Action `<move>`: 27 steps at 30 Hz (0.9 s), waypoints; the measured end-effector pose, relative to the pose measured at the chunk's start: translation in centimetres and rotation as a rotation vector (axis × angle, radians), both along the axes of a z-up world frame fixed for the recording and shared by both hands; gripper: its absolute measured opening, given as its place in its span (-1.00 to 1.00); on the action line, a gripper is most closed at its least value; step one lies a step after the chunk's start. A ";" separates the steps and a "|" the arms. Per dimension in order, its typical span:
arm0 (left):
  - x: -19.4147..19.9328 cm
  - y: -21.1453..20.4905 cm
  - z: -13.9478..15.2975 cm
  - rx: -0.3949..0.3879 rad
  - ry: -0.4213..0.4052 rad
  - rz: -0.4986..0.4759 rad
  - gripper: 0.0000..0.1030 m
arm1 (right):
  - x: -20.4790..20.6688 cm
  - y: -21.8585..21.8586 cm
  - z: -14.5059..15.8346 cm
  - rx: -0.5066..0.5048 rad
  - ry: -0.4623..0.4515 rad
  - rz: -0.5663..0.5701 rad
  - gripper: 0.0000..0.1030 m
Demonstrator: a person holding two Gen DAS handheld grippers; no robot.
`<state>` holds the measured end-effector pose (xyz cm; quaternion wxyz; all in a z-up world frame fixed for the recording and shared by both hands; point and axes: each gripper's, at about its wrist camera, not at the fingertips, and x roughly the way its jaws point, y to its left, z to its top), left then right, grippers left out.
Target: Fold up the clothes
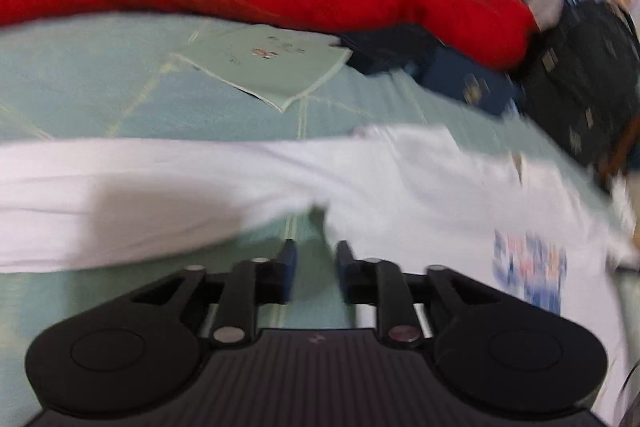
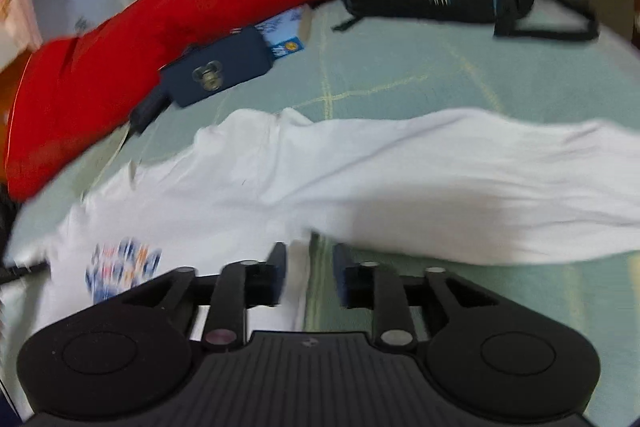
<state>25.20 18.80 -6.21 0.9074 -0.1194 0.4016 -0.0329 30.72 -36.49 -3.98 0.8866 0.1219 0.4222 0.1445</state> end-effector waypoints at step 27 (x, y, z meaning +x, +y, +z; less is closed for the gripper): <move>-16.2 -12.1 2.6 0.287 -0.154 -0.417 0.13 | -21.8 8.5 -1.3 -0.309 -0.130 0.368 0.52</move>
